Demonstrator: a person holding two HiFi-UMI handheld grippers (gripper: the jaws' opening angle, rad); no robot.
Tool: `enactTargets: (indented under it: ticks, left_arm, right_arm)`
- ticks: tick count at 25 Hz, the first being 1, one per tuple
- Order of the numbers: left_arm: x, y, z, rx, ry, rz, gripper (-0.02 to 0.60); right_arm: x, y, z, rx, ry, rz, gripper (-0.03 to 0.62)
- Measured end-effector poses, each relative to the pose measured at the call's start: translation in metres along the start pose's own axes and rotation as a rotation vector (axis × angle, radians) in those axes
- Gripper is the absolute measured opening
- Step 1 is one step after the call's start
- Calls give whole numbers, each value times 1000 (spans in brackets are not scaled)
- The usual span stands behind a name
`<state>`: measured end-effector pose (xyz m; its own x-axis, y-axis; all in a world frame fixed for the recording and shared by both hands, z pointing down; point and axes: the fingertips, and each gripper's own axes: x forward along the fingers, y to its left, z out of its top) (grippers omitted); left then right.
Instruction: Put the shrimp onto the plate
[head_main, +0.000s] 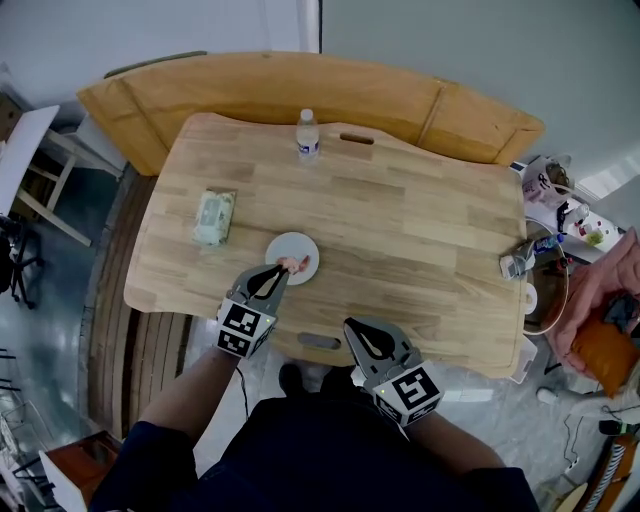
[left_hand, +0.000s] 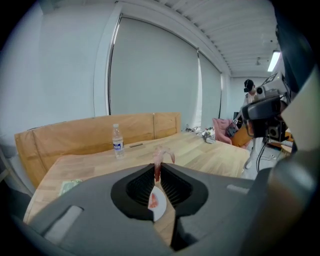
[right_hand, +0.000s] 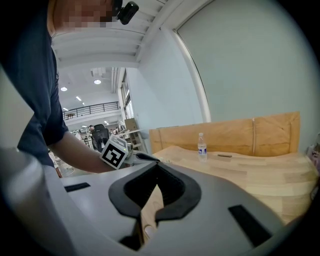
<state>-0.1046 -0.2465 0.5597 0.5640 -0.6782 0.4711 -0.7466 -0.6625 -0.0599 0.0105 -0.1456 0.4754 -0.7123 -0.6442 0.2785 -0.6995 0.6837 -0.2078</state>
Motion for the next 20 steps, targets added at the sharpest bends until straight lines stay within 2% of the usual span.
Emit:
enactTargets:
  ticks: [13,20]
  left_arm:
    - [70,44,-59,91,151,-13,43]
    - [101,53,-93,132,246,-21,43]
  right_arm:
    - [7,-23,-22,42,66,-34,10]
    - [10,-30,-28,49,87,-31,10]
